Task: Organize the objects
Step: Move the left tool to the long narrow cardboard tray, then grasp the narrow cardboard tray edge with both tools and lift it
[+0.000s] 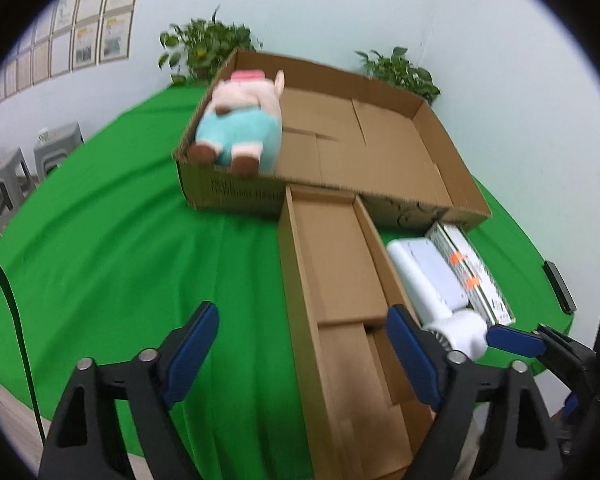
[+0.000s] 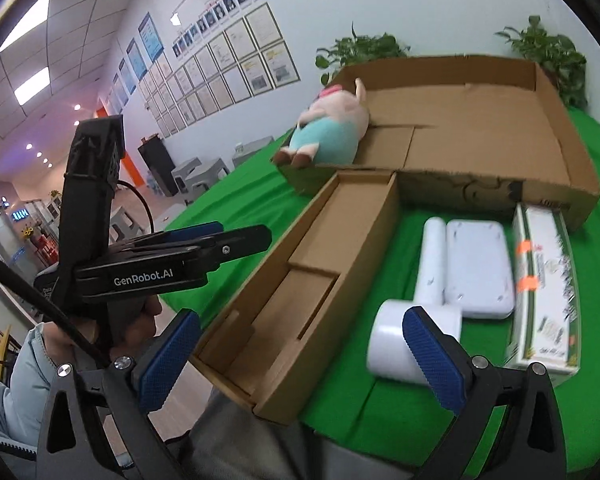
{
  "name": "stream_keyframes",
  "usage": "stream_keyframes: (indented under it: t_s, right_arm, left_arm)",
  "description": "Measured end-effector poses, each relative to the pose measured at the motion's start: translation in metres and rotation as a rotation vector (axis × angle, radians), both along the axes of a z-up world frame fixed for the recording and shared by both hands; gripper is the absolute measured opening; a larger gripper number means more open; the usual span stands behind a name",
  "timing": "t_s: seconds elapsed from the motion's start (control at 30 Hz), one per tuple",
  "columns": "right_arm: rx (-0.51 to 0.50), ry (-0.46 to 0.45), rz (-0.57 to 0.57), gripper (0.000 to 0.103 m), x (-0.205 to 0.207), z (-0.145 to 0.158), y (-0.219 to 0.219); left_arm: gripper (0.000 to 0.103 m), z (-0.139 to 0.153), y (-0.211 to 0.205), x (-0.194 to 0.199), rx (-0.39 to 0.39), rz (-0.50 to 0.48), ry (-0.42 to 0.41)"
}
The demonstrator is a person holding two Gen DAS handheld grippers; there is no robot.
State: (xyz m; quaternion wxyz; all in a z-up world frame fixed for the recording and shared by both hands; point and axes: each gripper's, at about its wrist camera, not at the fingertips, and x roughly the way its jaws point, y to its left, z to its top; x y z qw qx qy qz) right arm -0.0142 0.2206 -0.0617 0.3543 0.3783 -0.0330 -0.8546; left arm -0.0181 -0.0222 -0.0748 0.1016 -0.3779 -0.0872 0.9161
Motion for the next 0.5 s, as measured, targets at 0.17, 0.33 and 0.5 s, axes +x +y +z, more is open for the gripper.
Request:
stream_keyframes:
  t_s: [0.17, 0.33, 0.5]
  right_arm:
    - [0.066, -0.035, -0.047, 0.083, -0.008, -0.014, -0.016]
    - [0.190, 0.015, -0.075, 0.060, -0.014, -0.015, -0.038]
    - [0.266, -0.025, -0.080, 0.043, -0.019, -0.029, -0.054]
  left_arm:
    - [0.059, -0.017, 0.001, -0.002, 0.012, -0.027, -0.071]
    - [0.035, -0.028, 0.004, -0.003, -0.002, -0.048, -0.120]
    - [0.020, -0.026, 0.004, 0.001, 0.008, -0.057, -0.115]
